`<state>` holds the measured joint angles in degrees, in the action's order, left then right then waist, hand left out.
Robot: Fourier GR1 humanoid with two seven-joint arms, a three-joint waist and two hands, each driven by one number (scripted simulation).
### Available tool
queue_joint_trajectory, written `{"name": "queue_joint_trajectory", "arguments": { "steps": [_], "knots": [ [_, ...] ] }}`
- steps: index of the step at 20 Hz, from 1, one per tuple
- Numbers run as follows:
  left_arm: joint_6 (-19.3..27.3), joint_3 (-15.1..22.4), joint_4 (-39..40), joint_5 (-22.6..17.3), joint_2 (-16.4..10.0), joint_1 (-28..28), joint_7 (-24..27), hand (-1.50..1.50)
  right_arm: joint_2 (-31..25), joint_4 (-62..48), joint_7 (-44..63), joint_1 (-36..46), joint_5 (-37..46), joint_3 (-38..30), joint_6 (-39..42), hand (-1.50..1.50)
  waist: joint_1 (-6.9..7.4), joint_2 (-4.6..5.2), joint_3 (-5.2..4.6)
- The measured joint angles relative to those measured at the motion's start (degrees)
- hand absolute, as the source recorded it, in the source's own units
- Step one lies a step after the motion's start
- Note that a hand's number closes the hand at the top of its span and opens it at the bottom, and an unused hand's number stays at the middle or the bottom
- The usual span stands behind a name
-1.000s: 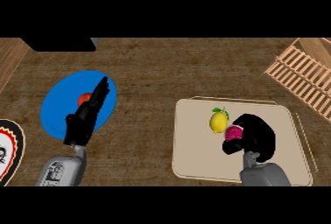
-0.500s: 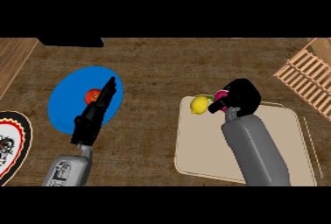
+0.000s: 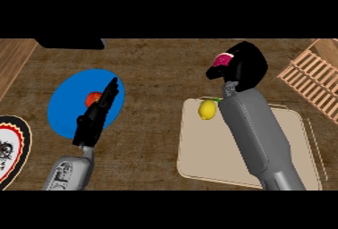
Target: Pick the cupcake from the tray and place it in the tiered shelf
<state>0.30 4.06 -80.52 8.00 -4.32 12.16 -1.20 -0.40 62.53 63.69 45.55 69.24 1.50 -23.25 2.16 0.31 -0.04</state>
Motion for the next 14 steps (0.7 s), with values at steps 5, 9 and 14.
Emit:
{"name": "queue_joint_trajectory", "arguments": {
  "steps": [5, 9, 14],
  "knots": [
    [0.6, -0.4, -0.2, 0.2, 0.1, -0.6, 0.2, 0.0, 0.0, 0.5, 3.4, 5.6, 7.7, -0.5, -0.7, 1.5, -0.66, -0.38, -0.05],
    [0.3, -0.6, -0.7, 0.0, -0.3, -1.3, 0.1, 0.0, 0.0, 0.8, 6.0, 8.7, 15.6, -2.3, 1.2, 1.5, -1.44, -0.57, -0.07],
    [-0.7, -1.8, -1.2, -1.1, -1.4, -1.9, 0.1, 0.0, -0.9, 3.1, 6.9, 12.3, 23.5, -5.7, 4.4, 1.5, -2.04, -0.67, -0.06]
  ]
}}
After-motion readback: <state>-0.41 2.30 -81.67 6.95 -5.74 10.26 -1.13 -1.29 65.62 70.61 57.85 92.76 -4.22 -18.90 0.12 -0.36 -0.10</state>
